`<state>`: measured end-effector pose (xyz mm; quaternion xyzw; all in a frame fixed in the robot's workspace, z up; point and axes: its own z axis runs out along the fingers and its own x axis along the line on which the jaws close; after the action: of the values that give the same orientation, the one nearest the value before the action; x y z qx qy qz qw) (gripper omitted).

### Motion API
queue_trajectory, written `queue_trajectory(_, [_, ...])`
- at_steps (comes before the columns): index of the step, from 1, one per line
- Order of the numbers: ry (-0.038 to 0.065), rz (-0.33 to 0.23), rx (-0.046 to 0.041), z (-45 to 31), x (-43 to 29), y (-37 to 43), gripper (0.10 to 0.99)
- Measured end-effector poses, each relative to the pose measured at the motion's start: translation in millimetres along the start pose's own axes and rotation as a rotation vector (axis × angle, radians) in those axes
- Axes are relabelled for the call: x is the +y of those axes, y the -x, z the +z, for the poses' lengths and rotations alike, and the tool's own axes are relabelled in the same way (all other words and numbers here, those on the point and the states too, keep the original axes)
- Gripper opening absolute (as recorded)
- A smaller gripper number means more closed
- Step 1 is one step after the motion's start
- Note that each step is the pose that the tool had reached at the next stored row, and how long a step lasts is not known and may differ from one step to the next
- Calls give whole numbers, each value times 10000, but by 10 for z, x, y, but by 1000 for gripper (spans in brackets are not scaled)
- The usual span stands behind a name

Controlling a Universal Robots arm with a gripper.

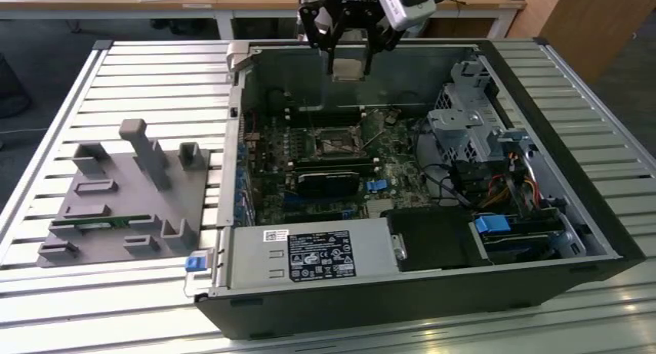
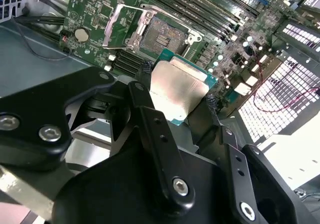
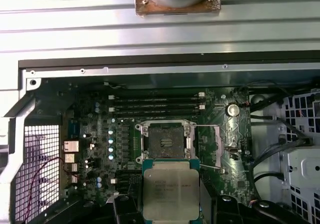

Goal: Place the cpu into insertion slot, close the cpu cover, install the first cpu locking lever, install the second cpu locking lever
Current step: 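Place the cpu into insertion slot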

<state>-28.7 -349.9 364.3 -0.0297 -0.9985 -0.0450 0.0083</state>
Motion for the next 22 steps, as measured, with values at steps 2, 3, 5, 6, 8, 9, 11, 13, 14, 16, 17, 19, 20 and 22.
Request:
queue_trajectory(2, [2,67,-6,0,0,0,541])
queue_trajectory(3, [2,100,-9,0,0,0,541])
queue_trajectory(5, [3,157,-14,0,0,0,541])
queue_trajectory(6, [4,186,-16,0,0,0,541])
queue_trajectory(8, [5,250,-22,0,0,0,541])
queue_trajectory(9, [6,283,-25,0,0,0,541])
queue_trajectory(11, [7,352,-31,0,0,0,541])
queue_trajectory(13, [8,414,-37,0,0,0,541])
queue_trajectory(14, [9,442,-39,0,0,0,541])
queue_trajectory(16, [10,495,-45,0,0,0,541])
queue_trajectory(17, [10,519,-47,0,0,0,541])
queue_trajectory(19, [11,567,-51,0,0,0,541])
queue_trajectory(20, [12,590,-53,0,0,0,541])
queue_trajectory(22, [12,630,-56,0,0,0,541])
